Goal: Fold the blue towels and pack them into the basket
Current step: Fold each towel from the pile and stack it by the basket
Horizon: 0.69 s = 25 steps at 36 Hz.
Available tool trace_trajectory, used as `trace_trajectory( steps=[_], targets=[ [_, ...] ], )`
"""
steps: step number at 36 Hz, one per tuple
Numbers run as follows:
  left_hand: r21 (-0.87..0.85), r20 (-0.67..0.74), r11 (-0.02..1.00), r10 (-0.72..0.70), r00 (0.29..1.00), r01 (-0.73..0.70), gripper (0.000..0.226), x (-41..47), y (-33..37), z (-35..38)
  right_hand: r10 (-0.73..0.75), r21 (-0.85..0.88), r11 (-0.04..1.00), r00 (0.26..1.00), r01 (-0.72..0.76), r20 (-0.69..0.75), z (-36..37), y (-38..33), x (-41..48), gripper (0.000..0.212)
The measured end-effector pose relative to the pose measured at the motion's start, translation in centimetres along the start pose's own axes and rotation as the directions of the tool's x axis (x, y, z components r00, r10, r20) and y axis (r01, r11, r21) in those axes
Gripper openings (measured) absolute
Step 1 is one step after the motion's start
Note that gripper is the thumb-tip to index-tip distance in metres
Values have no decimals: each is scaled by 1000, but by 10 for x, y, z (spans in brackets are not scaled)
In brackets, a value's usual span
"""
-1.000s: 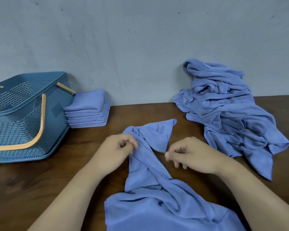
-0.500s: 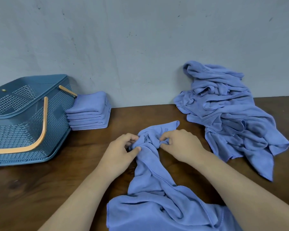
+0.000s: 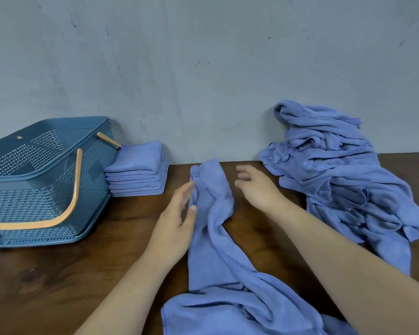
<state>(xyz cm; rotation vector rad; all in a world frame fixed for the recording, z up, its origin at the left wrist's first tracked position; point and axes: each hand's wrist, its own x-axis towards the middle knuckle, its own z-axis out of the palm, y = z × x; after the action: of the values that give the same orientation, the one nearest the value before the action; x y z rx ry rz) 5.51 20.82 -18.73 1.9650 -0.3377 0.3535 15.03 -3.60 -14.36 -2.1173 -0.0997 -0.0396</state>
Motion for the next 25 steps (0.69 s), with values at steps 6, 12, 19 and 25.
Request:
trace_trajectory(
  steps=[6,12,19,25],
  targets=[
    [403,53,906,-167,984,132,35,-5,0,-2,43,-95,995,998,-38,45,5,18,-46,32],
    [551,181,834,-159,971,34,37,-5,8,2,-1,-272,962,999,14,47,13,10,-69,49],
    [607,176,793,-198,964,52,41,-7,7,6,-106,-344,936,992,79,-61,21,-11,-78,70],
    [650,133,752,-258,957,112,46,-9,6,8,-95,-484,865,991,131,98,25,-7,-81,32]
  ],
)
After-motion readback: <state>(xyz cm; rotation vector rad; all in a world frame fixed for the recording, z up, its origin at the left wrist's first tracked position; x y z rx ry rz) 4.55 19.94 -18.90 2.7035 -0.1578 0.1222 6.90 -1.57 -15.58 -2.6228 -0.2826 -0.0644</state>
